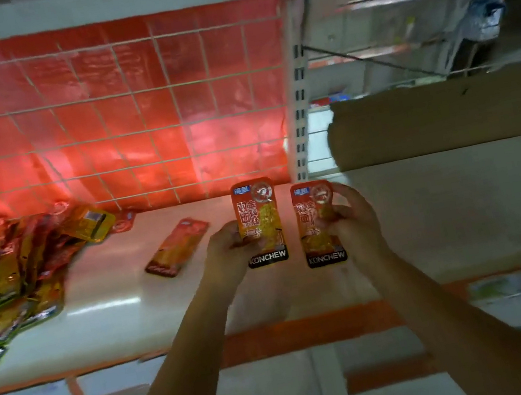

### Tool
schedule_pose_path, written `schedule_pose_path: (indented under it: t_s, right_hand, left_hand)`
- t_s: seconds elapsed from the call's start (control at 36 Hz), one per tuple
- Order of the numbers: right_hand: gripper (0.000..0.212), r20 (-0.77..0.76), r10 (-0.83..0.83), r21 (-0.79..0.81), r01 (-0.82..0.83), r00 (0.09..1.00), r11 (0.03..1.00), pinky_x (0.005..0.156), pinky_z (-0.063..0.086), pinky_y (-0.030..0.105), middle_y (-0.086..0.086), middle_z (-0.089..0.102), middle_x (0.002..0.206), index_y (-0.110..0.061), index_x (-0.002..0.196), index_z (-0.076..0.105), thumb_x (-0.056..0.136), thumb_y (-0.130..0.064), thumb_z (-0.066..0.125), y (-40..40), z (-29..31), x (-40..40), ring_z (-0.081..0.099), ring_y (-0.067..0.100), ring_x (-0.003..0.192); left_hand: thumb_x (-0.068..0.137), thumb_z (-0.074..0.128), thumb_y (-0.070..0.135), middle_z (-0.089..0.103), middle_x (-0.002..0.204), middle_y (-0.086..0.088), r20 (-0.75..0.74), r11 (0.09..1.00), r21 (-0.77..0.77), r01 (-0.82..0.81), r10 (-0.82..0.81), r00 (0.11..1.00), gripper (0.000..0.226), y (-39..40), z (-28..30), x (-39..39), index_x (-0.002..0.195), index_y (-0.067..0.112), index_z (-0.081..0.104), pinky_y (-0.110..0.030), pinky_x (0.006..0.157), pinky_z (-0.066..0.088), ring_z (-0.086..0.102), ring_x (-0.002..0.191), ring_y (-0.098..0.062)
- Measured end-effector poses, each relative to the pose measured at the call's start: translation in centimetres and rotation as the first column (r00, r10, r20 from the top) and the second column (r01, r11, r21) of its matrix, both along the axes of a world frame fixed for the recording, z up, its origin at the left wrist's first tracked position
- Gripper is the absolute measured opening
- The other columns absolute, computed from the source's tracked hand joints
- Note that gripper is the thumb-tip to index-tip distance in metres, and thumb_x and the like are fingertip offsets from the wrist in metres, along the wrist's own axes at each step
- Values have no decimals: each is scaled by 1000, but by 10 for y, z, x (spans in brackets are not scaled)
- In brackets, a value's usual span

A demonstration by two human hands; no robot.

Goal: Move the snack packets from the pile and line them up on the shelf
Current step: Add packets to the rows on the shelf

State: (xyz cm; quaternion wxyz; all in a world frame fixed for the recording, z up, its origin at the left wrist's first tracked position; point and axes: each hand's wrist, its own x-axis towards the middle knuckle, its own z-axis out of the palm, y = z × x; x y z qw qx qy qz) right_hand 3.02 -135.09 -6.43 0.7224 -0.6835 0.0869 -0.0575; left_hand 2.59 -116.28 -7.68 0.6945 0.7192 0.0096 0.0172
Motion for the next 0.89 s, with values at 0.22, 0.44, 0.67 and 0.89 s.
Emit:
schedule_pose_path:
  t_s: [0.22,0.44,0.67,0.89]
  right_hand:
    - [59,2,-33,-35,33,999,999,50,49,19,0,64,89,-27,119,50,77,12,64,-124,12,-26,63,12,77]
    - [61,27,-107,-135,110,994,985,56,48,18,4,67,95,-25,128,50,78,5,66,-186,16,-36,63,5,76]
    - [65,34,-283,-136,285,959,949,49,47,11,3,65,84,-23,126,54,75,15,63,-251,14,-49,61,2,70]
    - [64,21,-359,-131,359,933,924,66,52,26,4,68,91,-23,130,51,77,10,64,-343,8,-45,64,11,80]
  left_hand:
    - [77,62,-15,66,90,-8,-11,999,-31,23,-24,1000,29,-133,5,-16,102,-2,60,-20,68,54,63,78,-15]
    - [75,63,-17,67,88,-10,-39,994,-61,93,-96,995,29,-203,14,-21,98,1,61,-22,69,56,66,76,-15]
    - [75,68,-10,67,85,0,-103,983,-49,179,-183,978,28,-275,14,-19,87,15,62,-32,79,53,65,81,-18]
    - [75,67,-10,68,87,-3,-117,968,-65,243,-249,961,29,-368,18,-16,100,5,63,-26,75,53,66,81,-15]
